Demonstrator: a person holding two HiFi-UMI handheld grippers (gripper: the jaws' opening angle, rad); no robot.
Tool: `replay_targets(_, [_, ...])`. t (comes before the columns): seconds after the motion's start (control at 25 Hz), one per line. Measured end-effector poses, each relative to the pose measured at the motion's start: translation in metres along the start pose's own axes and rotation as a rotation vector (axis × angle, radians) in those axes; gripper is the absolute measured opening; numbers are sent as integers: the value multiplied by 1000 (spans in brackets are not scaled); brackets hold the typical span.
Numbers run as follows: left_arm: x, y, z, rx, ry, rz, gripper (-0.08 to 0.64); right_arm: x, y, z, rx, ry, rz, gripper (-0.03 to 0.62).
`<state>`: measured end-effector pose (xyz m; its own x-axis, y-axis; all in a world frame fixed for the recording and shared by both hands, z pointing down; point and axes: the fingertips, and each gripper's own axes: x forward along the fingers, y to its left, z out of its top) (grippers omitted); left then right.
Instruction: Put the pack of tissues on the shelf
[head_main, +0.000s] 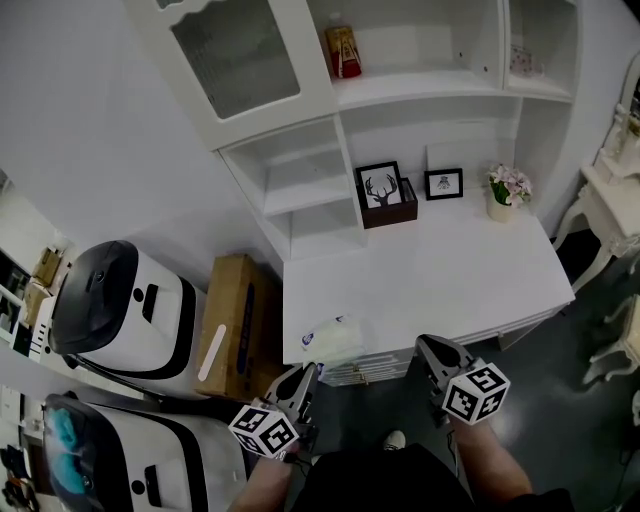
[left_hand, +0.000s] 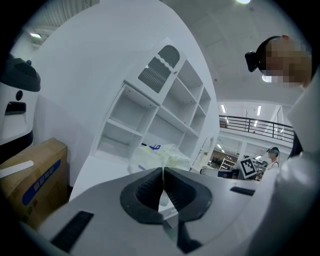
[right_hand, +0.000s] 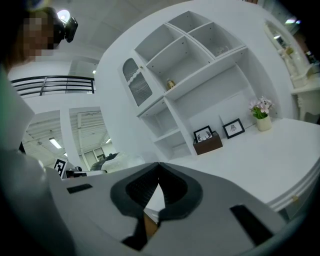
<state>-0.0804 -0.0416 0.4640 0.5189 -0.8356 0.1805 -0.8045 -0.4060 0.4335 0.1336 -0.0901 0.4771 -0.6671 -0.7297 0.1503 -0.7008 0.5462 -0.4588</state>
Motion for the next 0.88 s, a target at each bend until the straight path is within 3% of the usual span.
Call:
replay_targets(0.48, [-20,10,13,-2,-55,72,5,23,10,10,-13,-3,70,5])
replay_targets(0.88, [-26,20,10,-29,-40,123,5,26,7,4,16,26,79,5])
